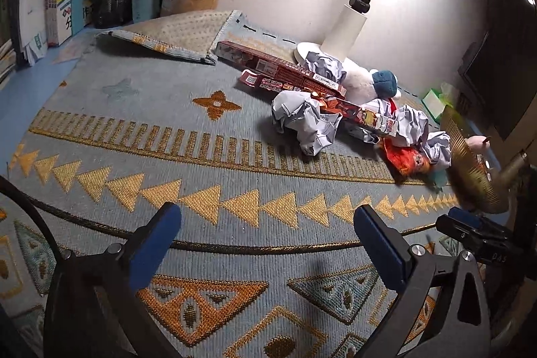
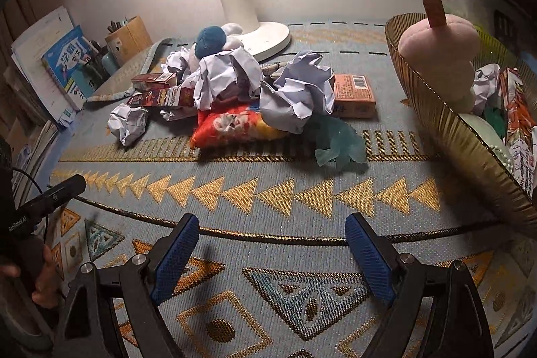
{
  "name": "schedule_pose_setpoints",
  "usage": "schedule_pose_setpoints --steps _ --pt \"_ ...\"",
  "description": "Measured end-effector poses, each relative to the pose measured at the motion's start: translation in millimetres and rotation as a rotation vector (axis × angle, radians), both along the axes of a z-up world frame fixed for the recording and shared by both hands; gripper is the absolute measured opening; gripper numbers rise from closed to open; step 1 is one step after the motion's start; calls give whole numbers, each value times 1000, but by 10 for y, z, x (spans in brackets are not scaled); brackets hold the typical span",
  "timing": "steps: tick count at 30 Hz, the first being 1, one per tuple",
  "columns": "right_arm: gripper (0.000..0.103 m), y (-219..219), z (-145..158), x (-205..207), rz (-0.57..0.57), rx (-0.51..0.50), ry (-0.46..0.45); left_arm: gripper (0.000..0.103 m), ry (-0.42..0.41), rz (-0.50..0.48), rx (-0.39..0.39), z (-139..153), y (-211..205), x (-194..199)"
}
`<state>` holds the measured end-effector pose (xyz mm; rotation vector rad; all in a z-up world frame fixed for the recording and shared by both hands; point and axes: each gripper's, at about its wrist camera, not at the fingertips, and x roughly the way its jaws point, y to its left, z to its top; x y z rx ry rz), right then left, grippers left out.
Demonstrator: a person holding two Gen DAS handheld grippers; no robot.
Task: Organize objects
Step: 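Return both tools to the table toward the paper balls and gummy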
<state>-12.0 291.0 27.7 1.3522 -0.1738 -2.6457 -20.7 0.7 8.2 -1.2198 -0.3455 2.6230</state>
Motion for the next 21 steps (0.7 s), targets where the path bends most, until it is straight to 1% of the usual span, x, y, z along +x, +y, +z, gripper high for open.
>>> schedule_pose_setpoints --steps 2,6,8,10,12,13,15,18,19,21 --pt "88 13 5 -1 0 -19 2 102 -10 1 -16 5 29 3" --pt "88 72 13 -23 -8 -78 4 102 -64 7 -53 20 50 24" --pt "88 115 18 -25 -14 -112 6 102 -91 -22 -109 21 116 -34" --pt "88 168 24 -21 -31 -138 11 102 -105 -49 -97 39 148 -157" --pt "88 231 28 -18 -63 -151 15 102 -75 -42 -87 103 173 -321" --pt "88 264 29 -20 -80 -159 17 102 -51 -41 -99 131 201 -408" --pt "88 321 29 -22 -113 -167 22 102 -50 -66 -166 115 317 -618" --pt "88 350 33 -45 -160 -144 26 101 -36 -91 -233 39 460 -808" --pt "88 332 32 -73 -168 -121 24 101 -34 -90 -243 27 488 -839" --pt "88 242 32 -187 -163 -44 -1 95 -27 -118 -230 63 528 -891"
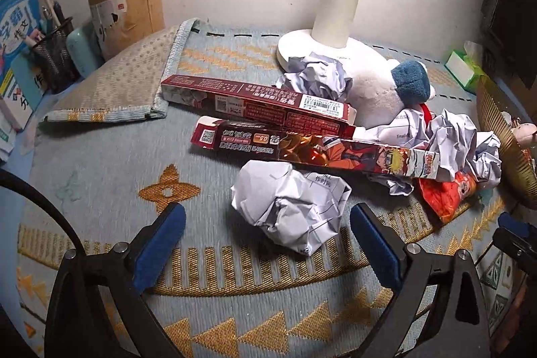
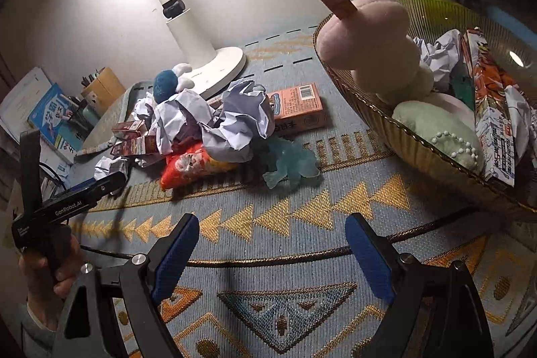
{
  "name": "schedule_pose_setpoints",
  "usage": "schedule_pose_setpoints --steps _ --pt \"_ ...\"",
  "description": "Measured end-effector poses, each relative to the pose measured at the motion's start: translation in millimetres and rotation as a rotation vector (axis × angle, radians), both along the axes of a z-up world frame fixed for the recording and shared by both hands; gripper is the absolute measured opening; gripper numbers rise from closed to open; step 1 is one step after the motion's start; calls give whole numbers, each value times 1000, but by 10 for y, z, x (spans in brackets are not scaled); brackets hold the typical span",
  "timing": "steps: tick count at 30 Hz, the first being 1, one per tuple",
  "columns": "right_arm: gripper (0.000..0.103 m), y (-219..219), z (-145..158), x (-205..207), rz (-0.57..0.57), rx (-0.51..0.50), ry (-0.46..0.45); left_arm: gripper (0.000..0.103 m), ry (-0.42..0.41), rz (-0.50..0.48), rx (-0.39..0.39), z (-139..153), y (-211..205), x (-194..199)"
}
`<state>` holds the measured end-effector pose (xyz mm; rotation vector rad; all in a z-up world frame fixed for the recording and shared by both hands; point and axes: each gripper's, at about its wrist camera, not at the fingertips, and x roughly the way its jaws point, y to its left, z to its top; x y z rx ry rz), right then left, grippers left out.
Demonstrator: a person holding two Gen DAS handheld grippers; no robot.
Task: Organize objects
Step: 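Return both tools to the table toward the paper balls and gummy, then grasp a paper ball with the left tool while the right grasps the blue-green gummy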
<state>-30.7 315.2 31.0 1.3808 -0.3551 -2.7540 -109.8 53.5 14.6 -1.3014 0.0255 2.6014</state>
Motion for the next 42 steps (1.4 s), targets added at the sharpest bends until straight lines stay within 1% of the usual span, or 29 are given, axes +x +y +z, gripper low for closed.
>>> schedule_pose_setpoints --steps 1,2,3,4,5,6,7,8,9,10,12,14,17,19,20,22,26,28,30,32,34,35,36,37,39,42 --pt "88 -47 -5 -63 4 38 -11 94 9 -11 3 16 8 -14" --pt "87 -89 -11 -129 5 68 -17 89 10 -20 -4 17 26 -32" --pt "84 -125 -16 -196 2 97 -20 80 0 -30 -9 4 39 -51" --pt "80 -149 -16 -255 -5 122 -21 78 2 -33 -21 -7 63 -60" --pt "75 -160 -16 -312 -11 129 -20 70 12 -34 -26 5 62 -52" --pt "69 -161 -15 -360 -18 136 -13 64 18 -36 -23 15 52 -45" --pt "65 -161 -15 -401 -24 141 -10 59 23 -39 -14 28 50 -54" --pt "64 -166 -16 -435 -22 143 -9 54 24 -42 -7 36 45 -55" --pt "59 -173 -12 -447 -20 149 -5 53 24 -42 -1 35 34 -50" --pt "51 -182 -8 -438 -15 152 1 52 26 -40 6 36 19 -47" --pt "37 -219 0 -391 6 170 9 51 29 -50 27 41 0 -34" --pt "37 -241 10 -338 23 181 9 51 35 -55 32 53 3 -15" --pt "37 -207 16 -180 45 153 -2 51 55 -57 7 77 37 76" --pt "37 -181 32 3 65 138 -12 51 46 -62 -14 86 53 201" --pt "37 -168 41 108 73 131 -16 51 42 -67 -9 104 50 285" --pt "37 -147 70 341 86 122 -15 51 38 -84 29 161 39 487" --pt "37 -97 83 750 95 114 -8 51 49 -87 81 251 40 869" --pt "37 -91 86 879 91 130 3 51 50 -92 85 235 76 994" --pt "37 -106 62 919 89 166 12 51 49 -91 76 183 116 1043" --pt "37 -146 10 894 93 199 -2 51 40 -72 64 106 133 1039" --pt "37 -183 -7 881 102 221 20 51 58 -40 4 69 160 1039" --pt "38 -175 -12 891 106 217 23 51 70 -37 -9 72 177 1056" --pt "44 -166 -14 890 117 197 24 51 72 -46 -15 69 202 1060" --pt "55 -160 -17 889 132 167 25 51 70 -59 -28 56 223 1067" --pt "66 -123 -14 922 143 109 31 51 67 -65 -73 32 298 1076" --pt "66 -136 -18 932 136 106 35 51 69 -92 -96 20 350 1090"
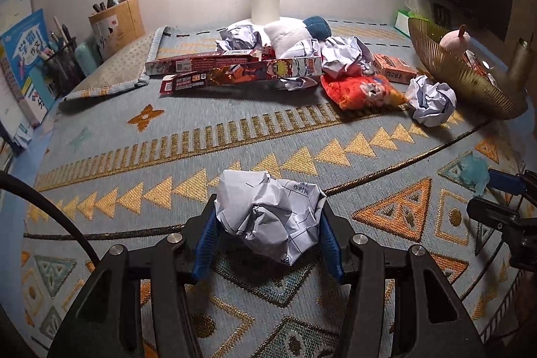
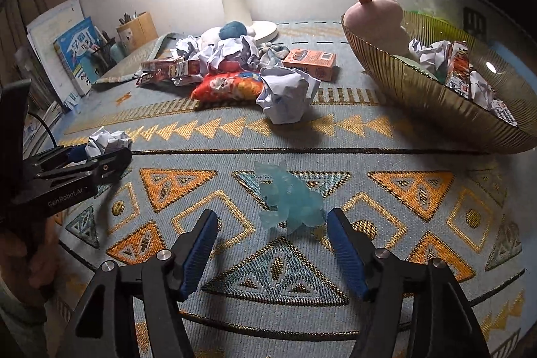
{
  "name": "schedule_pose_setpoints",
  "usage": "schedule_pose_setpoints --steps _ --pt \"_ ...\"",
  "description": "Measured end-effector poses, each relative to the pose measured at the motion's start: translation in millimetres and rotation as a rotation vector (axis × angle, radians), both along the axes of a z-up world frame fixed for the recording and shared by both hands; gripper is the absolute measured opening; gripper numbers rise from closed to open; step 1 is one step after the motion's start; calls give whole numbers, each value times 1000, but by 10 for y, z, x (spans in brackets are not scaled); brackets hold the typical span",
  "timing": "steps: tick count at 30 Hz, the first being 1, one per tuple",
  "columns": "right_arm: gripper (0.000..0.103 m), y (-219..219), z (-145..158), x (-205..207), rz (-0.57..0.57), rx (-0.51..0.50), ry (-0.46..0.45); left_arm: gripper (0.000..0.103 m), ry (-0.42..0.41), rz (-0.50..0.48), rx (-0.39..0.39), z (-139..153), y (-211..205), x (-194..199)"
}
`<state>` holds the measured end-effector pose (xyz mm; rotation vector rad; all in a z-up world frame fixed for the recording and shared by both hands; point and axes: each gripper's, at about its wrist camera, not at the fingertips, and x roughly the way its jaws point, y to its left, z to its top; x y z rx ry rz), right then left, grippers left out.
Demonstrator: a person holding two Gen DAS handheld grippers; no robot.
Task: Organize objects
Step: 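Grasp a paper ball with the left tool while the right grasps the blue-green gummy, then carry the paper ball and gummy into the amber bowl and release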
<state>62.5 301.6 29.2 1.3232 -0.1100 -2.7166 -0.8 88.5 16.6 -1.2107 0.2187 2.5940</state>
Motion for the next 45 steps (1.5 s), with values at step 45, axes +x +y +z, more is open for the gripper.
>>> schedule_pose_setpoints --steps 45 --pt "61 2223 1366 -433 -450 -93 236 87 220 -437 292 1349 2492 -539"
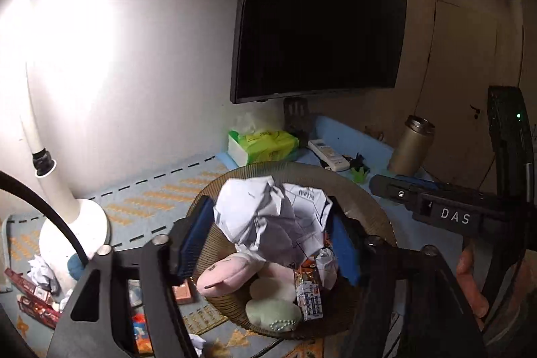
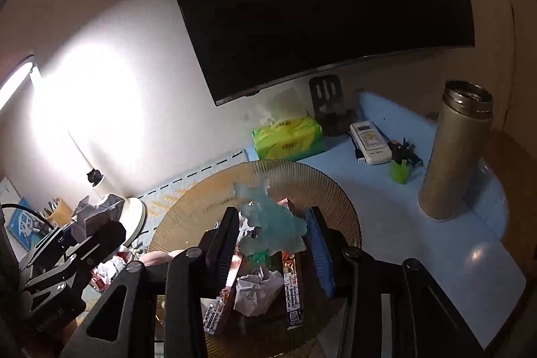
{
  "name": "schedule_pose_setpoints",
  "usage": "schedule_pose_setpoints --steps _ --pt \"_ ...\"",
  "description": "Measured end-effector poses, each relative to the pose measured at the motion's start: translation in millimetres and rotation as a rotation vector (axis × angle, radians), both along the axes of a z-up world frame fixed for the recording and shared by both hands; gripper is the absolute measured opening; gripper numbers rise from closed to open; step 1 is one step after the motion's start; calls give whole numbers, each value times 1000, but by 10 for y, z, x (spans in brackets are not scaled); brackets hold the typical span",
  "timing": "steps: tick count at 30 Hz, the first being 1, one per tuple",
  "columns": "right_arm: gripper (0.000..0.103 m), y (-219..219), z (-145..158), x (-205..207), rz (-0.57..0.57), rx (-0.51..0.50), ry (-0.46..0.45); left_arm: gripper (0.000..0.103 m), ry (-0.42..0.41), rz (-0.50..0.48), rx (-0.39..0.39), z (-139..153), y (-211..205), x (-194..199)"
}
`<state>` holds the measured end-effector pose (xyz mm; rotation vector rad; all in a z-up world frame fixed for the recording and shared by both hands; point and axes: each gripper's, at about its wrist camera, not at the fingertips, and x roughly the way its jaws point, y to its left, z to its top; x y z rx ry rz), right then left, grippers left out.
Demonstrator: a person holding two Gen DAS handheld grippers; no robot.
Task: Organize objects
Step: 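Carry the paper ball and gummy into the amber bowl and release, then move both tools back toward the snack boxes by the lamp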
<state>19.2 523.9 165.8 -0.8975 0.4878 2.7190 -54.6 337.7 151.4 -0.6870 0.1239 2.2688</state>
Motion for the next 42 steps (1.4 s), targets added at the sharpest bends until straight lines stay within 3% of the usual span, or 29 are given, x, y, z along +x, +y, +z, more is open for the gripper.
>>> schedule_pose_setpoints --steps 1,8,11,17,20,22,24,26,29,31,37,42 --pt "74 27 -41 11 -4 -7 4 94 -22 -6 1 -50 40 -30" --pt "75 52 -264 156 33 -49 -13 97 -70 32 4 -215 -125 -58" --pt "75 -2 -273 217 43 -69 -9 97 -80 58 60 -133 -435 3" --pt "75 -378 -164 300 140 -69 19 97 -12 277 53 87 -1350 198" --pt "79 -717 -133 326 221 -53 34 102 -17 408 39 53 -1948 288" --pt "87 -978 -170 353 276 -45 40 102 3 544 -38 -71 -2288 358" --pt "87 -1251 -270 364 336 -47 29 102 8 644 -98 -285 -2587 414" --pt "87 -1522 -423 348 396 -53 -4 102 -68 700 -138 -564 -2842 390" --pt "87 -1884 -722 272 461 -47 -82 102 -188 738 -145 -959 -3110 337" --pt "87 -2076 -894 196 485 -13 -131 102 -190 767 -165 -1106 -3161 333" --pt "87 -2376 -1163 -42 462 210 -178 102 -159 735 -216 -1166 -3063 394" --pt "87 -2310 -1302 -154 428 196 -216 102 -190 690 -222 -1192 -3028 369"
